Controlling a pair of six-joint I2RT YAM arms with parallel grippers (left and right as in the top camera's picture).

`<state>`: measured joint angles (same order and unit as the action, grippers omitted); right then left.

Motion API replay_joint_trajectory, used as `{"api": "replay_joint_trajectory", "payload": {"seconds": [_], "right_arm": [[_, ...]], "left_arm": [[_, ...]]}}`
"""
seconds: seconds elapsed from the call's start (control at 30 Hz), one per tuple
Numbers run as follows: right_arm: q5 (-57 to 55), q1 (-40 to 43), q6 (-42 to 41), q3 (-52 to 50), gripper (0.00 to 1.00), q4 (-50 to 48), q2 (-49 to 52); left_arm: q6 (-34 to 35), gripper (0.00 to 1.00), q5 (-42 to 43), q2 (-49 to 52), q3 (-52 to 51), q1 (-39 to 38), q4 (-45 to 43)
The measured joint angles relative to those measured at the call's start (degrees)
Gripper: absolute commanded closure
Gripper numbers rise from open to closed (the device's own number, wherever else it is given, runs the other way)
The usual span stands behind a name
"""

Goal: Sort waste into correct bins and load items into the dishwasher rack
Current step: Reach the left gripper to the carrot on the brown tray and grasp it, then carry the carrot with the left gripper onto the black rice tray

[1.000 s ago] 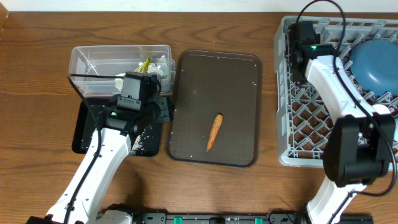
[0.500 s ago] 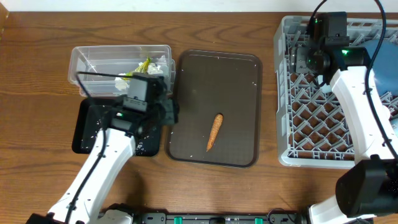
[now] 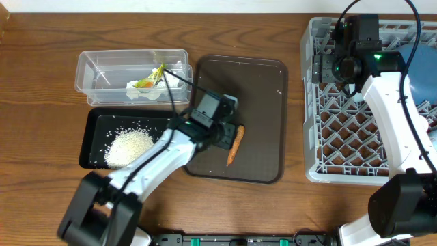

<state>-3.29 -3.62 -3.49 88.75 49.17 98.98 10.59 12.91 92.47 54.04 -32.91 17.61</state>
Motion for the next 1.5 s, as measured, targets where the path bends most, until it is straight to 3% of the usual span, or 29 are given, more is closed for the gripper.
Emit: {"api": "replay_joint_trajectory", "payload": {"seconds": [0.17,0.4,0.9,1.0,1.1,1.27,1.5], "right_arm": [[0.1,0.0,0.0,0.0,0.12,0.0,0.0],[0.2,0.0,0.0,0.0,0.12,-0.1,0.0],[0.2,0.0,0.0,0.0,0.13,-0.1,0.0],[0.2,0.0,0.0,0.0,0.13,-0.1,0.0],[0.2,0.0,0.0,0.0,0.12,-0.1,0.0],[0.2,0.0,0.0,0.0,0.12,-0.1,0.0],[0.2,0.0,0.0,0.0,0.13,0.2,0.0]], "left_arm": [[-0.3,0.42,0.0,4.4,0.0,-1.1,-2.8],[-0.1,0.42,0.7,9.2,0.1,-1.4,-4.7],[-0.2,0.43,0.0,9.9,0.1,-4.8,-6.0],[-0.1,0.55,-0.2,9.9,0.1,-4.8,-5.9],[-0.3,0.56,-0.4,10.1,0.1,-4.8,-5.9],[-0.1,0.71,-0.5,10.1,0.1,-4.8,-5.9],[-0.2,0.8,-0.4,10.2,0.1,-4.8,-5.9]]}}
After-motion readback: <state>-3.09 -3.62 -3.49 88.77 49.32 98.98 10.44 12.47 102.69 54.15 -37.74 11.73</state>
